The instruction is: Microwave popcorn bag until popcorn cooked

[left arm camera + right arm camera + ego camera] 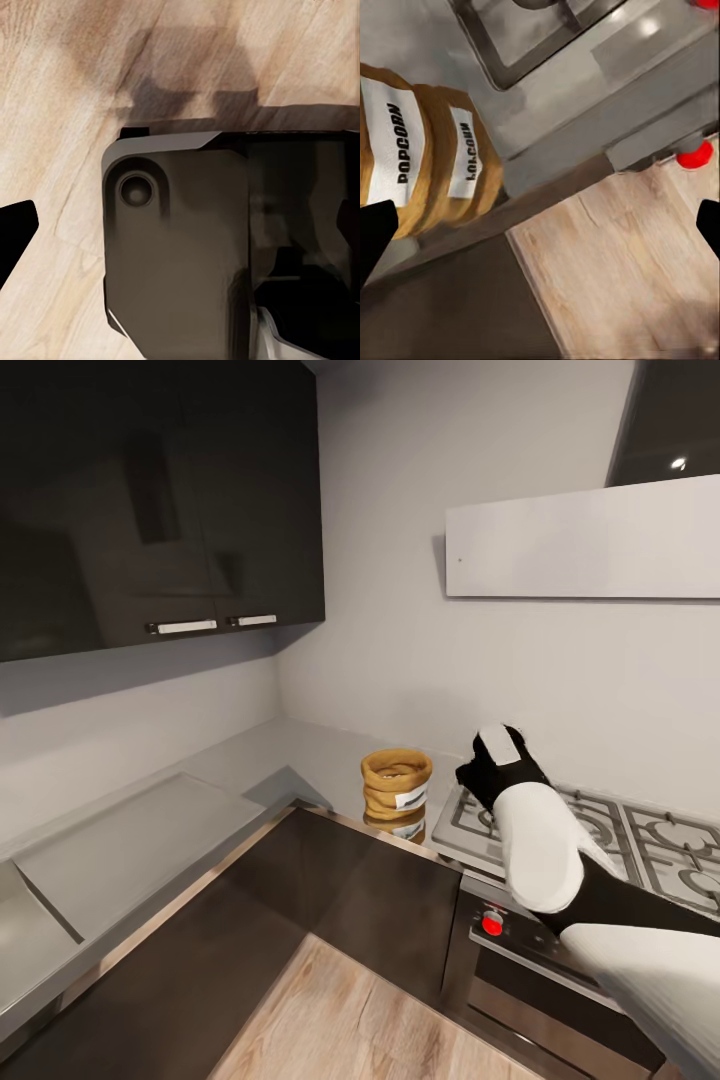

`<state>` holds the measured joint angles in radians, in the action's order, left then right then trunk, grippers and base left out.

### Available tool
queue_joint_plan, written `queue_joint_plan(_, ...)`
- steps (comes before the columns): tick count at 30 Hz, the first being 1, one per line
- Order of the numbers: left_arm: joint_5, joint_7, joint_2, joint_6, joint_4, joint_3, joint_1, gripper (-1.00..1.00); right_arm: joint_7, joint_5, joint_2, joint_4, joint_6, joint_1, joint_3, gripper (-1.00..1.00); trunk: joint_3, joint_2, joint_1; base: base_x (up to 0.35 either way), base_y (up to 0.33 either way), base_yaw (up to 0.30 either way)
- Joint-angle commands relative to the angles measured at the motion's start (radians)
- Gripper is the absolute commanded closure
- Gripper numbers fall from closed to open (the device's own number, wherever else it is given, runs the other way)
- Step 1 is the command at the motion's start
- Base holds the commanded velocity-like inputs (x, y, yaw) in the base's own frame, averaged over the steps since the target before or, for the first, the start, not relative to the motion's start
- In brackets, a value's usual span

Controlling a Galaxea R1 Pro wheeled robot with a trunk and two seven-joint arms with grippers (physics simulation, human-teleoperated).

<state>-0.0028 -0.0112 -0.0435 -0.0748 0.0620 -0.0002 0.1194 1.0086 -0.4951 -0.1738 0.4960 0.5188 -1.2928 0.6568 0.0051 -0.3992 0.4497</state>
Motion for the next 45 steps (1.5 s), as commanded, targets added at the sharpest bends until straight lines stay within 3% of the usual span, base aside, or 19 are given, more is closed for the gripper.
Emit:
queue_joint_plan(1,0.000,-0.001,-0.001,-0.003,-0.001,0.000,0.001,-1.00,0.017,-0.022,-0.001,-0.068,-0.073,-0.014,0.000,-1.00,0.000,-0.001,0.000,0.000,0.000,0.000)
queue_joint_plan(6,0.000,-0.001,-0.002,-0.003,-0.001,0.000,0.002,-1.00,0.001,-0.046,-0.001,-0.207,-0.263,-0.068,-0.002,-1.00,0.000,-0.001,0.000,0.000,0.000,0.000)
queue_joint_plan(8,0.000,-0.001,-0.002,-0.003,-0.001,0.001,0.002,-1.00,-0.013,-0.060,-0.001,-0.225,-0.285,-0.080,-0.002,-1.00,0.000,-0.001,0.000,0.000,0.000,0.000)
queue_joint_plan(9,0.000,-0.001,-0.003,-0.003,-0.001,0.001,0.002,-1.00,-0.026,-0.083,-0.001,-0.234,-0.291,-0.084,-0.002,-1.00,0.000,-0.001,0.000,0.000,0.000,0.000)
queue_joint_plan(10,0.000,-0.001,-0.003,-0.003,-0.001,0.001,0.002,-1.00,-0.046,-0.130,-0.001,-0.252,-0.297,-0.088,-0.002,-1.00,0.000,-0.001,0.000,0.000,0.000,0.000)
queue_joint_plan(12,0.000,-0.001,-0.003,-0.003,-0.001,0.002,0.002,-1.00,-0.080,-0.174,-0.001,-0.283,-0.300,-0.091,-0.002,-1.00,0.000,-0.001,0.000,0.000,0.000,0.000)
queue_joint_plan(16,0.001,-0.001,-0.003,-0.003,-0.001,0.002,0.002,-1.00,-0.210,-0.201,-0.001,-0.353,-0.288,-0.114,-0.001,-1.00,0.000,-0.001,0.000,0.000,0.000,0.000)
queue_joint_plan(20,0.001,-0.001,-0.003,-0.003,-0.002,0.003,0.001,-1.00,-0.248,-0.210,-0.001,-0.434,-0.287,-0.202,0.003,-1.00,0.000,-0.001,0.000,0.000,0.000,0.000)
queue_joint_plan(27,0.001,-0.001,-0.003,-0.003,-0.002,0.003,0.000,-1.00,-0.214,-0.213,-0.001,-0.451,-0.296,-0.289,0.019,-1.00,0.000,-0.001,0.000,0.000,0.000,0.000)
queue_joint_plan(38,0.000,-0.001,-0.003,-0.004,-0.004,0.000,-0.001,-1.00,-0.173,-0.211,-0.001,-0.453,-0.298,-0.304,0.021,-1.00,0.000,-0.001,0.000,0.081,0.085,0.000)
queue_joint_plan(45,0.004,-0.002,0.001,-0.004,-0.002,0.003,0.010,-1.00,-0.203,-0.222,-0.001,-0.414,-0.311,-0.344,0.017,-1.00,0.000,-0.001,0.000,0.000,0.000,0.000)
